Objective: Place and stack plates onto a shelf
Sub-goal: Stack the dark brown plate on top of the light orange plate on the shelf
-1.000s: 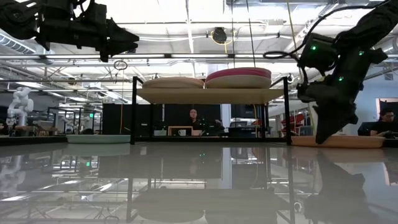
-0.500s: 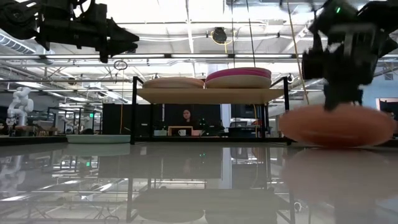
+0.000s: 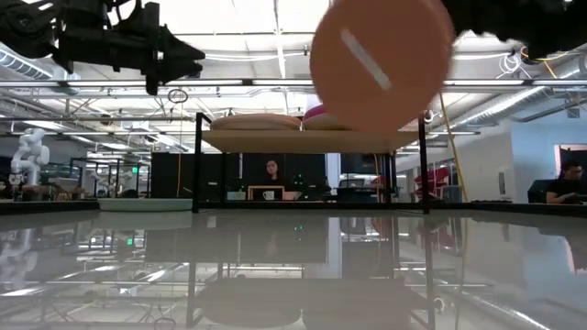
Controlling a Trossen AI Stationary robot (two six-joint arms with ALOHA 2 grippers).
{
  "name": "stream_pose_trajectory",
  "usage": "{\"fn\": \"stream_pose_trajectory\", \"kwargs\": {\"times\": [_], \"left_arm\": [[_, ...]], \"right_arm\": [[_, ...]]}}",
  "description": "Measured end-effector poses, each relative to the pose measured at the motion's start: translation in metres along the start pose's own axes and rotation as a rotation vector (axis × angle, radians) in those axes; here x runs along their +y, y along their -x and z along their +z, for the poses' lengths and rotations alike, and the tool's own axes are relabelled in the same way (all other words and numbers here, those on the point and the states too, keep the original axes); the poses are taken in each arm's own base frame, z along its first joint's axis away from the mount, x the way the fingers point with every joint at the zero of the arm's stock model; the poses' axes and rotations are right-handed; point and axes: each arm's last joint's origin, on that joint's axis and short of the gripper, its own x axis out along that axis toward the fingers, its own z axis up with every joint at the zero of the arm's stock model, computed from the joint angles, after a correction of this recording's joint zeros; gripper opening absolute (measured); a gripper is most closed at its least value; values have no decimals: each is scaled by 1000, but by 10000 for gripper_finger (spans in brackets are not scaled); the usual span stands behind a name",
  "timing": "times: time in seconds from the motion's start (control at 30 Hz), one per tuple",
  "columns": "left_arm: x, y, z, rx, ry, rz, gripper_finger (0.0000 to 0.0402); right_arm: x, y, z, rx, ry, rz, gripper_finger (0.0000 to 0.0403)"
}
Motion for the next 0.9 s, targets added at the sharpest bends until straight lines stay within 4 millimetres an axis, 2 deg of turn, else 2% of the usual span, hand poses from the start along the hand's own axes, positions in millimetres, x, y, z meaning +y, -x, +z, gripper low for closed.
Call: {"fn": "stream_pose_trajectory", "kwargs": {"times": [0.17,0.4,0.57,0.7,0.9], "left_arm": [[-1,0,3,-32,30,-8,168],[0,0,4,-35,41,-3,168],[-1,0,6,-60,30,-10,168],[-1,1,8,-82,24,-15,168],[-1,0,8,-81,24,-15,168]], "right_arm": [[5,3,22,-285,175,-93,0],[5,16,48,-684,252,-358,0],[7,18,69,-867,349,-423,0],[7,0,99,-858,390,-464,0],[-6,-43,155,-498,481,-666,0]]}}
